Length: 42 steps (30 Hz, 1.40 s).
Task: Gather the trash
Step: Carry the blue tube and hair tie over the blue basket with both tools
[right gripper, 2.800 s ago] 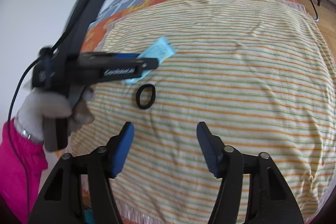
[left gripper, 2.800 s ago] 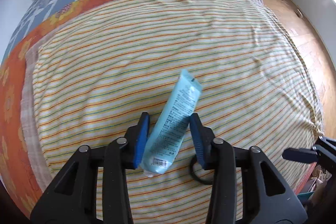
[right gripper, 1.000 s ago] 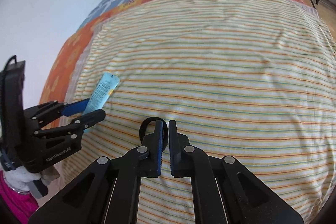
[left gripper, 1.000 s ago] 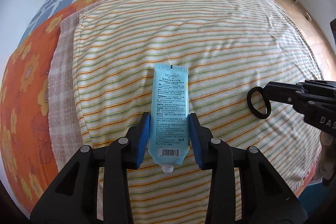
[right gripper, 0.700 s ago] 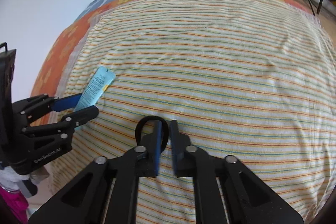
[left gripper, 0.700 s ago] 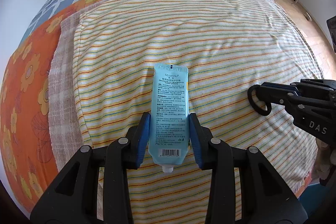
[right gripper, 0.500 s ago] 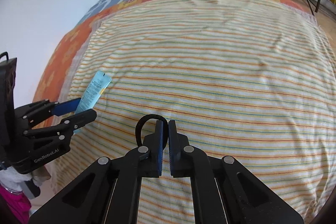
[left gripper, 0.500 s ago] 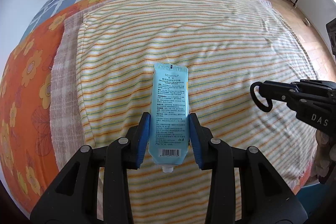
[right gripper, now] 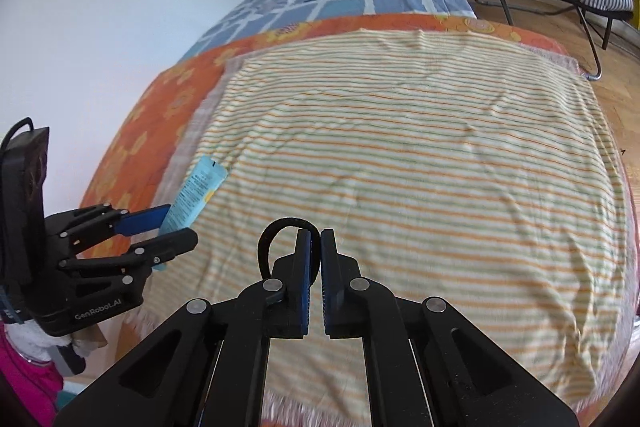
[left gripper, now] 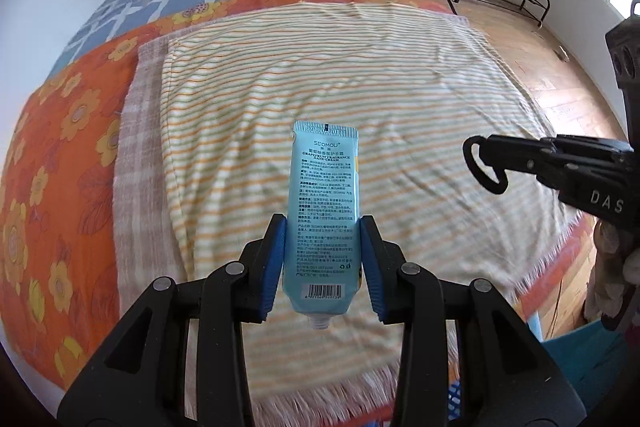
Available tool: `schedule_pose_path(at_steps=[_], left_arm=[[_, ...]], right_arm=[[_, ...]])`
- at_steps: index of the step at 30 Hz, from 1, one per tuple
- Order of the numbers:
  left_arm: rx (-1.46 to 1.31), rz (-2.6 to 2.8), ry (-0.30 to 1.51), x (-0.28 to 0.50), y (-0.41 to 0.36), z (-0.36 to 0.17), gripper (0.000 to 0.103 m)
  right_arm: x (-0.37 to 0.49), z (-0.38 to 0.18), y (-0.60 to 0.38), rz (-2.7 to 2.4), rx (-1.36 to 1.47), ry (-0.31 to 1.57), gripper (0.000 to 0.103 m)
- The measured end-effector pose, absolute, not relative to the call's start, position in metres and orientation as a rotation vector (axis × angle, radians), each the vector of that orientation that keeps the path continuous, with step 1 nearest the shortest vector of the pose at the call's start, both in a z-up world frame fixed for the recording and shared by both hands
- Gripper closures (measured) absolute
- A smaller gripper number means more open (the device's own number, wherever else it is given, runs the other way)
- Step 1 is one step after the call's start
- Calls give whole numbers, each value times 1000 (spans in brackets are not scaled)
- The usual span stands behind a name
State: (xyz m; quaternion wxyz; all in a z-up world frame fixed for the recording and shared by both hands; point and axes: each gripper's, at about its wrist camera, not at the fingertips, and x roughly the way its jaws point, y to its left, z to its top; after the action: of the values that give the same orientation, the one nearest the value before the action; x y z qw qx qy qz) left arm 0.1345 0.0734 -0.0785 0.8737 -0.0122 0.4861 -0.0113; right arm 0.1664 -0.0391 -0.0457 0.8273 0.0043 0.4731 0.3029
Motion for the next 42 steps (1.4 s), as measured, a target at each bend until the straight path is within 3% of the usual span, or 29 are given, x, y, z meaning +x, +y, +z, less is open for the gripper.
schedule_pose_path(at_steps=[18, 42], left_arm=[[-9, -119, 958, 3, 10, -66, 66], [-56, -188, 1045, -72, -27, -128, 66]], right_arm=[[42, -40, -89, 697, -52, 979, 100], [-43, -91, -116, 671, -123, 1026, 100]])
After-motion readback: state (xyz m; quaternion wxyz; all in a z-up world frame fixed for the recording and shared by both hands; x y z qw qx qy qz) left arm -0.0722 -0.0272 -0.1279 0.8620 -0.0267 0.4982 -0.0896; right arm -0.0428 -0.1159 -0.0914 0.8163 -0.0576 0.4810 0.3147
